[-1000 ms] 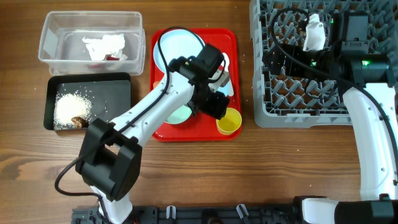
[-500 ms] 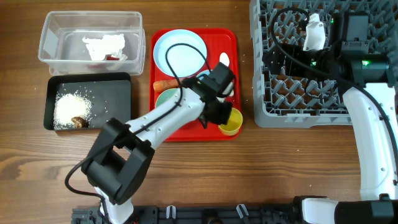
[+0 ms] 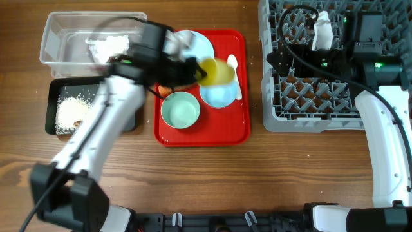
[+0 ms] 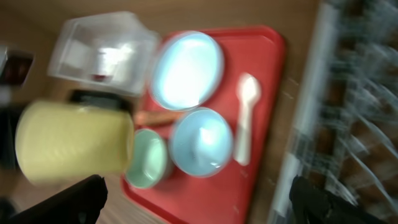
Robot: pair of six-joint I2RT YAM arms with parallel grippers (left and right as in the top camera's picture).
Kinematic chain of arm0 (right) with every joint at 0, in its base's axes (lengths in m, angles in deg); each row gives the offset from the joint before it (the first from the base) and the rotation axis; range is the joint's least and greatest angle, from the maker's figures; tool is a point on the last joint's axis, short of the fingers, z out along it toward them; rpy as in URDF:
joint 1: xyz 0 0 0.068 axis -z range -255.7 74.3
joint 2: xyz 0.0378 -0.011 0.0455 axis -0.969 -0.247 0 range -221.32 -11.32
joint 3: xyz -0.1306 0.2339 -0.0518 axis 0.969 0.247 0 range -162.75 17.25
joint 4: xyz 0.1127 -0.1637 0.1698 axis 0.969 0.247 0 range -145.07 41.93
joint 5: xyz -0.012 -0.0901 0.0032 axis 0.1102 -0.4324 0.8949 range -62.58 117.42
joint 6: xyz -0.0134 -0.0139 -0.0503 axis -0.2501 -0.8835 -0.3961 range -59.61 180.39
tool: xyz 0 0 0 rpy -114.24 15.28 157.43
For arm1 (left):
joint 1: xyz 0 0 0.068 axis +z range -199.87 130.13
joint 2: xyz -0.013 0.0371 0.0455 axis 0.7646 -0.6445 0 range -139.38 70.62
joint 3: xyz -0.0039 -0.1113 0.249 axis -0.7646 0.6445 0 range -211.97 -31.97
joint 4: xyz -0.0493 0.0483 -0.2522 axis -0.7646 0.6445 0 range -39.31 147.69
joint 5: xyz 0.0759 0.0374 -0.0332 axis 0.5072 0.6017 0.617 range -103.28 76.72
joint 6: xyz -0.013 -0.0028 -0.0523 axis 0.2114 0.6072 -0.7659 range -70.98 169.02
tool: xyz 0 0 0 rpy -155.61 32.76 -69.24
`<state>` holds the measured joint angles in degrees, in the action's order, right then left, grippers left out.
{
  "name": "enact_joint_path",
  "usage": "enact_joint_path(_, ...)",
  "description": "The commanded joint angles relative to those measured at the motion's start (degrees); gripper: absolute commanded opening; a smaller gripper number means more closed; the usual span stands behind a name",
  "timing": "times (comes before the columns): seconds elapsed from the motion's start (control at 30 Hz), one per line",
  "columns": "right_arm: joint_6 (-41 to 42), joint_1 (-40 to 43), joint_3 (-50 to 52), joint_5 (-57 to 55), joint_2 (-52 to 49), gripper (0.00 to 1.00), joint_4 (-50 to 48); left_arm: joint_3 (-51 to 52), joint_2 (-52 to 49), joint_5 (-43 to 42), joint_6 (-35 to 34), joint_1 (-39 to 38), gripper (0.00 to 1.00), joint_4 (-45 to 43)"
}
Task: Sort waste into correct bins and load items into the dishwasher rack
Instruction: 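Lift the yellow cup and hand it to the right gripper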
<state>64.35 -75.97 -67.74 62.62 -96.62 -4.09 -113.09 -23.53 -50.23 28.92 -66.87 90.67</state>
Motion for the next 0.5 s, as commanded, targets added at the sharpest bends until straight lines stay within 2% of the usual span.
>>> enact_joint_path(0.0,-5.75,0.13,0.22,20.76,-0.66,0.97,-4.74,-0.74,0.22,-30.67,0.15,8.63,0.04,-9.14)
enact_joint_path(0.1,-7.74,0.07,0.22,31.01,-0.66,0.97,-9.22,-0.74,0.00,-41.75,0.13,10.54,0.04,-17.75)
enact_joint_path(0.17,-8.48,-0.87,0.22,38.29,-0.66,0.97,-13.38,-0.74,0.00,-45.70,0.09,10.25,0.04,-22.75)
enact_joint_path(0.33,-8.22,-6.38,0.22,41.48,-0.66,0.98,-20.22,-0.74,-0.04,-45.68,0.13,7.93,0.04,-25.77)
enact_joint_path(0.47,-7.82,-9.97,0.22,38.73,-0.66,0.89,-21.18,-0.74,-0.04,-45.66,0.13,6.27,0.04,-25.92)
